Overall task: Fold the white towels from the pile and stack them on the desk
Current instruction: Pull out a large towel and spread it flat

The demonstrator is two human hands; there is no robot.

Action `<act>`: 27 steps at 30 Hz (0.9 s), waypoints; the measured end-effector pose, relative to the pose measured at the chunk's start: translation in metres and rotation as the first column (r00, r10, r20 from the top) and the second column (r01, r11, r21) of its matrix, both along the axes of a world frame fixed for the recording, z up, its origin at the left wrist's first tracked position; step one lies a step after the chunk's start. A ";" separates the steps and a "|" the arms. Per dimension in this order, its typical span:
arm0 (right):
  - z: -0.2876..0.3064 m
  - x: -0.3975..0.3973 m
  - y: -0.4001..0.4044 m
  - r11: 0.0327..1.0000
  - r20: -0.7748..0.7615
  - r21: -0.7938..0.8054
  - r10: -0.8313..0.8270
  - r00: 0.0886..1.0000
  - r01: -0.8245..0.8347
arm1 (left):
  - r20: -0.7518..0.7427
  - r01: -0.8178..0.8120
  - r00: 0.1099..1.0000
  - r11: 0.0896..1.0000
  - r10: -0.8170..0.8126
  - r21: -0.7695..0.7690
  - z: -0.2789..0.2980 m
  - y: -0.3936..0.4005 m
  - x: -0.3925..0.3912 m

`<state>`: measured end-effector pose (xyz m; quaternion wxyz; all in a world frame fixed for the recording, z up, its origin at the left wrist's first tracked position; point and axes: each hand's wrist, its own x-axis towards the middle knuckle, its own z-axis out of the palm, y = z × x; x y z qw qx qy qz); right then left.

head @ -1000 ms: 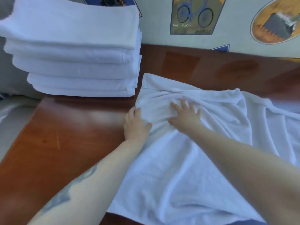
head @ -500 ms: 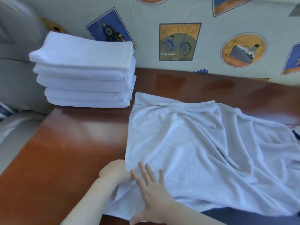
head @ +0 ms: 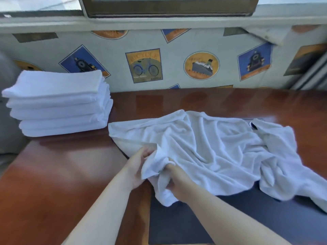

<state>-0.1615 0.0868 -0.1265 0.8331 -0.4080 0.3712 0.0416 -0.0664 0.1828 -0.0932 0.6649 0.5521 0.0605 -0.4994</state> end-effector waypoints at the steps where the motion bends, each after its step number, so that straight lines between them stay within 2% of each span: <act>1: 0.003 -0.009 -0.009 0.996 0.055 0.059 -0.065 0.996 0.062 | 0.073 -0.022 0.997 1.000 0.023 -0.019 0.006 -0.010 -0.009; 4: 0.024 -0.043 -0.030 0.932 0.211 0.341 -0.204 0.956 0.123 | 0.261 -0.115 0.956 0.989 0.135 -0.090 0.018 -0.034 -0.040; 6: 0.033 -0.063 -0.046 0.847 0.209 0.508 -0.296 0.932 0.156 | 0.418 -0.122 0.893 0.984 0.165 -0.127 0.017 -0.043 -0.066; 7: 0.038 -0.070 -0.055 0.828 0.188 0.530 -0.324 0.927 0.182 | 0.537 -0.078 0.833 0.989 0.132 -0.123 0.016 -0.044 -0.080; 9: 0.043 -0.082 -0.073 0.809 0.153 0.539 -0.368 0.917 0.235 | 0.779 0.001 0.627 1.000 -0.008 0.009 0.010 -0.047 -0.106; 10: 0.047 -0.090 -0.082 0.807 0.157 0.532 -0.390 0.907 0.255 | 0.837 -0.012 0.545 0.997 -0.059 0.078 0.003 -0.051 -0.120; 11: 0.050 -0.088 -0.083 0.809 0.153 0.526 -0.395 0.906 0.264 | 0.824 -0.039 0.562 0.993 -0.070 0.111 -0.004 -0.049 -0.123; 12: 0.053 -0.089 -0.084 0.812 0.150 0.514 -0.405 0.902 0.279 | 0.753 -0.050 0.654 0.989 -0.074 0.141 -0.009 -0.049 -0.127; 14: 0.054 -0.095 -0.084 0.829 0.131 0.475 -0.399 0.907 0.296 | 0.515 0.042 0.851 0.991 -0.103 0.129 -0.024 -0.045 -0.130; 16: 0.051 -0.102 -0.080 0.852 0.148 0.454 -0.360 0.921 0.260 | 0.224 0.156 0.963 0.988 -0.150 -0.008 -0.039 -0.038 -0.121; 17: 0.049 -0.105 -0.078 0.854 0.154 0.452 -0.357 0.921 0.255 | 0.098 0.137 0.987 0.986 -0.128 -0.097 -0.049 -0.036 -0.113; 19: 0.039 -0.109 -0.077 0.856 0.133 0.428 -0.378 0.916 0.291 | -0.121 -0.063 0.992 0.984 0.043 -0.167 -0.063 -0.034 -0.093; 22: 0.025 -0.110 -0.073 0.868 0.086 0.376 -0.380 0.921 0.323 | -0.245 -0.284 0.934 0.956 0.260 -0.069 -0.072 -0.029 -0.060; 24: 0.018 -0.103 -0.067 0.870 0.066 0.384 -0.359 0.931 0.308 | -0.345 -0.348 0.887 0.936 0.308 -0.060 -0.075 -0.023 -0.037; 27: 0.009 -0.083 -0.052 0.843 0.037 0.443 -0.358 0.933 0.306 | -0.536 -0.352 0.803 0.933 0.262 -0.073 -0.071 -0.020 -0.006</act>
